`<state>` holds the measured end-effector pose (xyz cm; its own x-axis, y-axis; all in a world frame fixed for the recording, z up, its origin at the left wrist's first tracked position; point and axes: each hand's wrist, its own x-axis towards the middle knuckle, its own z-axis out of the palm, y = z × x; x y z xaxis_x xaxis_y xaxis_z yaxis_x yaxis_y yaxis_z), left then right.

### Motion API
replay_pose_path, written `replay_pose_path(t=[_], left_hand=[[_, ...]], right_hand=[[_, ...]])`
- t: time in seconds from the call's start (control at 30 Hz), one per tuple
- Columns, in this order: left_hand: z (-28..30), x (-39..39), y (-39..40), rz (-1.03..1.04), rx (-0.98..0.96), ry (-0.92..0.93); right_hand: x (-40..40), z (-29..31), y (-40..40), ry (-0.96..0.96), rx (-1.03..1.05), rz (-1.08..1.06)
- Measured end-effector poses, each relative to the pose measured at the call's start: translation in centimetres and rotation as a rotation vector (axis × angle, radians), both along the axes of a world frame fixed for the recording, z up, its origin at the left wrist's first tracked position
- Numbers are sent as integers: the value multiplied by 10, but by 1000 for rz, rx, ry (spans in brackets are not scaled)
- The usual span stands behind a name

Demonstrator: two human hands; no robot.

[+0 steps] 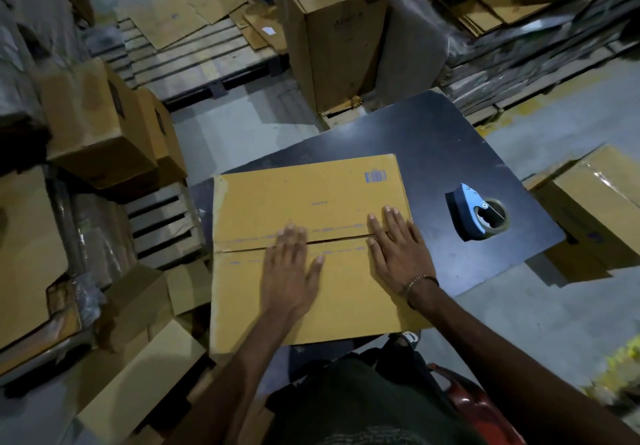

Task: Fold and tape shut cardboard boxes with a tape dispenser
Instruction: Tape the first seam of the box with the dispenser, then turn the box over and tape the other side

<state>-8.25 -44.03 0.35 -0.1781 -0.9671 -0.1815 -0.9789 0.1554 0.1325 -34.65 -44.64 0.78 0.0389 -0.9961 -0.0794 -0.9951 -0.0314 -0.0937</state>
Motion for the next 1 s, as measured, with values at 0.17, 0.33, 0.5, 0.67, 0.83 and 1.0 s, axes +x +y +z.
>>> replay_pose_path(t=[0.17, 0.33, 0.5, 0.67, 0.83, 1.0], left_hand=[[7, 99, -6, 370, -47, 41], [5, 121, -22, 704, 73, 424], [17, 115, -27, 887, 127, 543], [12, 92, -21, 971, 141, 547], [7, 65, -15, 1015, 55, 501], [26, -5, -22, 495, -359, 374]], right_hand=[[5, 3, 2, -22, 14, -105], [26, -2, 5, -63, 15, -312], [26, 2, -8, -92, 57, -306], [-10, 8, -69, -83, 102, -129], [-34, 19, -111, -342, 219, -106], [-65, 17, -81, -811, -170, -479]])
